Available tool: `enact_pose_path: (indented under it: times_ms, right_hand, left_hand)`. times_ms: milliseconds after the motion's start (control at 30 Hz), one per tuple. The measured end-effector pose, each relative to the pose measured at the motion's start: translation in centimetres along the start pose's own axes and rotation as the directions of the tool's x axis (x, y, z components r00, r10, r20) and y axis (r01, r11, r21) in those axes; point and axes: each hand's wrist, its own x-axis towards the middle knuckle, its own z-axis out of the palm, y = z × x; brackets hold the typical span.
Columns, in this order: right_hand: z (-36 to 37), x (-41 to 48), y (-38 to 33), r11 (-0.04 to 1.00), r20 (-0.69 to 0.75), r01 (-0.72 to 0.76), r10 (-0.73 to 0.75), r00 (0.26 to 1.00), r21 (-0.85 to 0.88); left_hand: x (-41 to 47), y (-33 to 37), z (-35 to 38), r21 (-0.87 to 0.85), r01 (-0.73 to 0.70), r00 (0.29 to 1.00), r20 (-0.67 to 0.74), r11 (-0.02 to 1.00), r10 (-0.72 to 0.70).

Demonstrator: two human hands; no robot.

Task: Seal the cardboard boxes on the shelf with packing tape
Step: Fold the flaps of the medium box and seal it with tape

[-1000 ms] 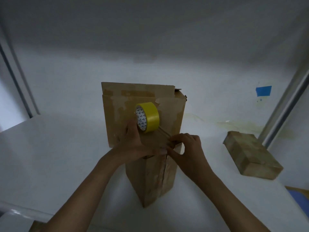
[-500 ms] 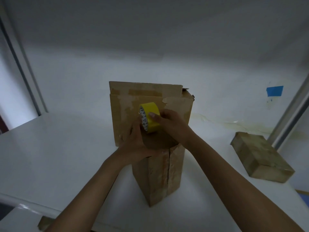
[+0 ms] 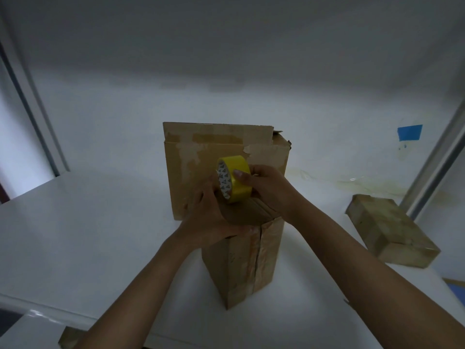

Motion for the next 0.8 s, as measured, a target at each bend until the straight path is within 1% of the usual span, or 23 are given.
enact_pose_path:
  times_ms: [67, 267, 367, 433, 567, 667, 733, 800]
  right_hand:
    - [-0.3, -0.3, -0.2, 0.997, -0.015, -0.057, 0.058, 0.998, 0.060]
    - [-0.4, -1.1, -1.1, 0.993, -0.064, -0.120, 0.121, 0.991, 0.016]
    - [-1.2, -1.9, -2.1, 0.989, -0.124, -0.146, 0.141, 0.982, -0.035]
    - [-2.0, -2.5, -2.4, 0.984, -0.150, -0.162, 0.150, 0.977, -0.074]
    - [-3.0, -3.3, -3.0, 0.961, -0.155, -0.243, 0.222, 0.963, -0.130]
    - [-3.2, -3.8, -3.6, 0.944, -0.165, -0.274, 0.246, 0.955, -0.184]
    - [-3.5, -4.1, -4.1, 0.934, -0.176, -0.287, 0.253, 0.951, -0.213]
    - [-4.1, -4.6, -4.3, 0.912, -0.154, -0.311, 0.279, 0.948, -0.266]
  left_hand:
    - [0.0, 0.0, 0.0, 0.015, -0.013, 1.000, 0.002, 1.000, 0.013]
    - [-0.4, 0.3, -0.2, 0.039, -0.024, 0.999, 0.029, 0.999, 0.023]
    - [-0.4, 0.5, -0.5, 0.049, 0.035, 0.998, 0.056, 0.998, -0.038]
    - [-0.4, 0.9, -0.5, 0.064, 0.037, 0.997, 0.061, 0.997, -0.041]
    - [-0.1, 1.1, -0.1, 0.105, 0.039, 0.996, 0.074, 0.994, -0.047]
    - [-0.1, 1.1, 0.1, 0.124, 0.034, 0.997, 0.071, 0.992, -0.043]
    - [-0.2, 1.1, 0.0, 0.097, 0.035, 0.996, 0.074, 0.995, -0.042]
    - [-0.4, 1.1, -0.3, 0.064, 0.031, 0.995, 0.089, 0.997, -0.037]
